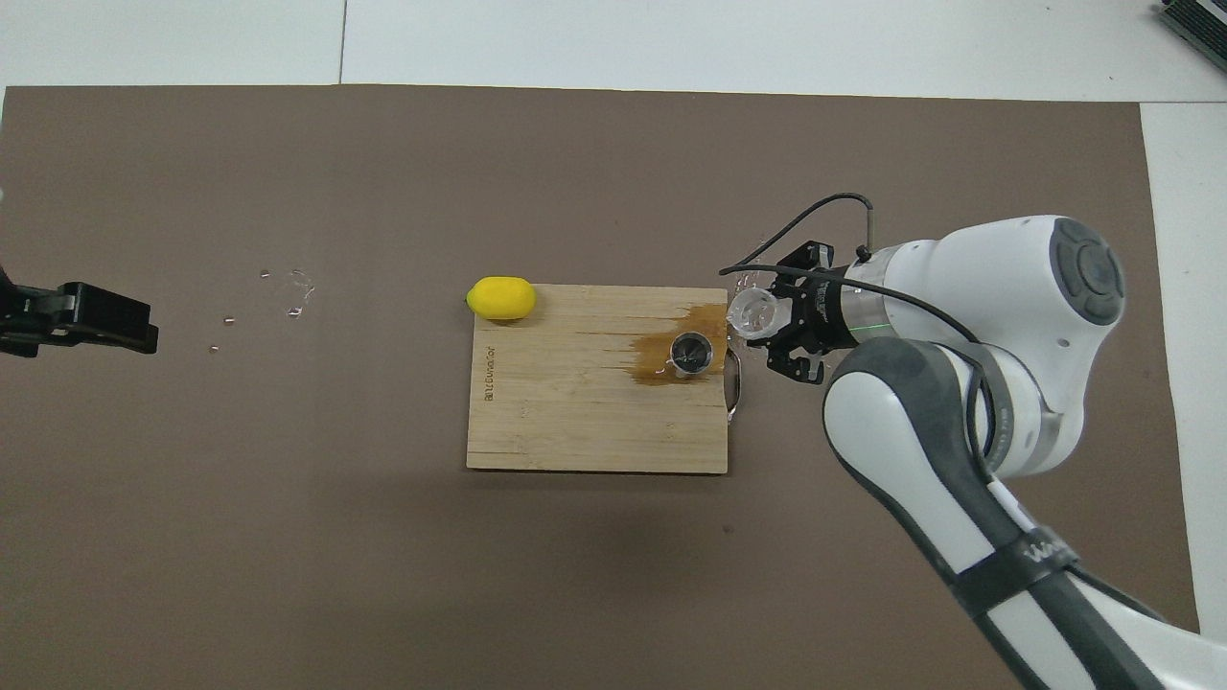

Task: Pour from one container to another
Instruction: 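Carry the glass back to its start spot and release it with the right gripper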

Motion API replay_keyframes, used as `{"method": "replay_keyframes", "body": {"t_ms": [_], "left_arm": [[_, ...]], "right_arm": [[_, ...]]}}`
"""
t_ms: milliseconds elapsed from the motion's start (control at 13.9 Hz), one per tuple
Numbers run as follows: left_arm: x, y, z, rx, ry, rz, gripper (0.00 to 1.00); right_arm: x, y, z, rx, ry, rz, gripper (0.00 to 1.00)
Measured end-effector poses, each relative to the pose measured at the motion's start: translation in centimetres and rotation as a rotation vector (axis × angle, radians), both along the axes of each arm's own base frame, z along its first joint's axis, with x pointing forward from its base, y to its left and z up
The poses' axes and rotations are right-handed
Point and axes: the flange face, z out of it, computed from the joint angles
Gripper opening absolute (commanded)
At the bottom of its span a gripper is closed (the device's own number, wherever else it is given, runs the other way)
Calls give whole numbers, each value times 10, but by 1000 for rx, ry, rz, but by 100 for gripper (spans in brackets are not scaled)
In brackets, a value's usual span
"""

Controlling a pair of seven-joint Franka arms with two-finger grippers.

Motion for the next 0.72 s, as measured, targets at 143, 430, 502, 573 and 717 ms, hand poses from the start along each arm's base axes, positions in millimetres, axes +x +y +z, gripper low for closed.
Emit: {"method": "replay_keyframes", "body": {"t_ms": [143, 430, 502, 573, 717], "left_arm": [[-1, -2, 0, 0, 0, -4, 100], [-1, -1, -1, 0, 3, -2, 100], [-1, 1, -1, 0, 3, 1, 100], [-1, 4, -1, 0, 1, 6, 100], [0, 10, 0, 0, -2, 17, 100]], "right_arm": [[2, -35, -14, 51, 7, -5, 5], [0, -110, -41, 162, 12, 6, 2], [-1, -130, -50, 186, 13, 10, 1], [-3, -150, -58, 212, 19, 10, 1], [-6, -183, -74, 254, 26, 11, 0]]}}
